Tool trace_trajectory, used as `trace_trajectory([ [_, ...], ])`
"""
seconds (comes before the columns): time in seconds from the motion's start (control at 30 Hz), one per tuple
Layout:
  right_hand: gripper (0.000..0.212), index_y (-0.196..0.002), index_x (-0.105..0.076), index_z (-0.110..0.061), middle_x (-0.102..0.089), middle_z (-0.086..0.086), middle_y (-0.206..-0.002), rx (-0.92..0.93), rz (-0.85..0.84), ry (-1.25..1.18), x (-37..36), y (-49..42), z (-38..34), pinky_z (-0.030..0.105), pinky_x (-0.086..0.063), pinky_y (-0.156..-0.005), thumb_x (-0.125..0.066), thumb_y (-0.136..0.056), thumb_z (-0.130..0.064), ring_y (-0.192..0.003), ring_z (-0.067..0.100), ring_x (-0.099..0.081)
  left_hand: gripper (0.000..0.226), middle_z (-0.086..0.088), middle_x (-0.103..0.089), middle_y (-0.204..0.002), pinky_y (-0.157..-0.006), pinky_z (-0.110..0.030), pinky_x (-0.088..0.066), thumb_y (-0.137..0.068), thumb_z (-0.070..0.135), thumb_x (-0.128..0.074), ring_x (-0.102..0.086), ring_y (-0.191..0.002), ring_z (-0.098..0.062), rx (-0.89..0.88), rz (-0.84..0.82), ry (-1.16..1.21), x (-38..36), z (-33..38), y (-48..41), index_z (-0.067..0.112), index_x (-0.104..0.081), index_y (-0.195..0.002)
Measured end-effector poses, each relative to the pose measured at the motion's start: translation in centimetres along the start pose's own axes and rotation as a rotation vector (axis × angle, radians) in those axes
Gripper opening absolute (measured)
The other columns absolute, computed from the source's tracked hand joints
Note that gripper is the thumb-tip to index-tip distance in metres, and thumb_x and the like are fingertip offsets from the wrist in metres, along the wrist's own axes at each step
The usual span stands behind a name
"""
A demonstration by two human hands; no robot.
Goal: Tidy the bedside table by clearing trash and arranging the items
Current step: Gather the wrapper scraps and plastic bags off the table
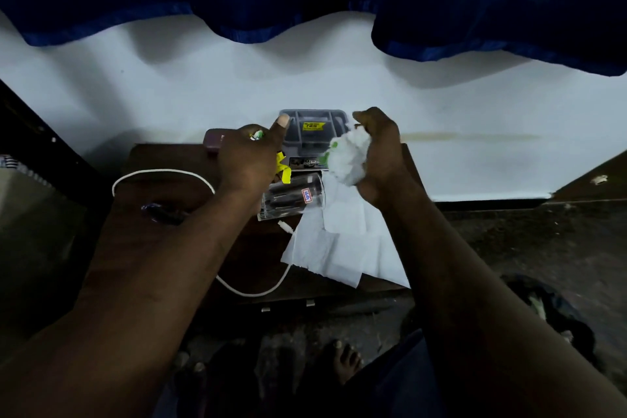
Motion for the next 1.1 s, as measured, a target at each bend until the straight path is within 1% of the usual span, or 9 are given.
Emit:
trace_trajectory([
  [0.2,0.028,-0.086,-0.066,0.0,-0.066,0.018,-0.087,-0.045,-0.254,0.055,-1.6,3.4,0.9,0.04,-0.055,-0.08,-0.038,-0.091,0.002,-0.079,0.031,-0.066,0.08,-0.006,-0.074,-0.081,-0.084,-0.044,-0.059,-0.081,0.084,-0.052,-0.071,-0.081,-0.024,0.16,0.05,0.046,-1.7,0.1,3.0,0.006,-0.071,-0.085],
  [0.3,0.025,-0.112,-0.063,0.017,-0.067,0.034,-0.113,0.097,-0.076,0.253,0.2,4.7,0.4,0.051,-0.053,-0.092,-0.059,-0.087,0.012,-0.099,0.043,-0.066,0.093,-0.008,-0.075,-0.108,-0.097,-0.051,-0.055,-0.071,0.094,-0.042,-0.071,-0.103,-0.031,0.185,-0.071,0.083,-3.7,1.3,5.3,0.016,-0.072,-0.11],
  [0.4,0.03,-0.108,-0.068,0.005,-0.075,0.023,-0.109,0.285,0.115,0.436,3.3,6.6,-0.9,0.045,-0.058,-0.09,-0.076,-0.079,0.003,-0.104,0.04,-0.072,0.073,-0.007,-0.075,-0.118,-0.102,-0.051,-0.054,-0.088,0.079,-0.047,-0.072,-0.109,-0.029,0.26,-0.233,0.351,-7.0,2.3,8.4,0.021,-0.069,-0.126],
  [0.47,0.021,-0.09,-0.066,-0.01,-0.075,0.012,-0.092,0.4,0.242,0.496,6.5,8.5,-2.5,0.039,-0.06,-0.076,-0.079,-0.073,-0.008,-0.086,0.027,-0.073,0.059,-0.009,-0.076,-0.115,-0.099,-0.048,-0.055,-0.095,0.06,-0.05,-0.073,-0.106,-0.03,0.265,-0.352,0.44,-9.8,3.2,11.1,0.012,-0.07,-0.122],
  [0.63,0.011,-0.081,-0.057,-0.025,-0.059,0.014,-0.084,0.474,0.469,0.35,16.8,13.6,-5.7,0.036,-0.051,-0.065,-0.06,-0.073,-0.02,-0.075,0.022,-0.059,0.031,-0.013,-0.063,-0.095,-0.072,-0.038,-0.051,-0.073,0.037,-0.055,-0.062,-0.086,-0.029,0.198,-0.549,0.417,-18.4,6.7,19.2,0.016,-0.063,-0.095],
  [0.77,0.012,-0.088,-0.058,-0.018,-0.058,0.008,-0.082,0.619,0.691,0.258,25.1,18.5,-7.7,0.033,-0.044,-0.067,-0.051,-0.08,-0.022,-0.076,0.02,-0.055,0.043,-0.032,-0.061,-0.124,-0.097,-0.064,-0.051,-0.07,0.05,-0.054,-0.063,-0.113,-0.047,0.306,-0.735,0.322,-26.4,7.8,26.8,0.018,-0.069,-0.094],
  [0.93,0.021,-0.107,-0.058,-0.006,-0.054,0.016,-0.096,0.546,0.737,0.109,33.2,21.9,-6.3,0.042,-0.041,-0.075,-0.045,-0.098,-0.019,-0.085,0.028,-0.051,0.036,-0.007,-0.065,-0.076,-0.071,-0.039,-0.049,-0.094,0.027,-0.053,-0.063,-0.077,-0.025,0.332,-0.793,0.223,-33.2,6.4,32.8,0.019,-0.062,-0.06],
  [1.0,0.021,-0.113,-0.055,-0.002,-0.057,0.016,-0.094,0.478,0.685,0.137,35.4,22.8,-5.6,0.041,-0.047,-0.073,-0.048,-0.096,-0.01,-0.084,0.028,-0.057,0.032,-0.005,-0.072,-0.081,-0.075,-0.035,-0.053,-0.098,0.018,-0.051,-0.068,-0.08,-0.024,0.341,-0.823,0.183,-35.1,4.7,34.2,0.02,-0.07,-0.073],
  [1.1,0.023,-0.11,-0.054,-0.008,-0.064,0.004,-0.08,0.391,0.689,0.245,38.5,23.9,-4.6,0.025,-0.05,-0.05,-0.057,-0.091,0.003,-0.064,0.01,-0.065,0.034,-0.015,-0.071,-0.122,-0.1,-0.044,-0.056,-0.098,0.009,-0.048,-0.068,-0.112,-0.029,0.358,-0.946,0.09,-37.2,1.9,36.4,0.012,-0.072,-0.123],
])
Point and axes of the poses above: each hand's wrist, its own y-axis away from the middle knuckle, its own x-axis out of the back of the hand, z = x × y, the point moved 6 cm from there along -y, towards the middle knuckle
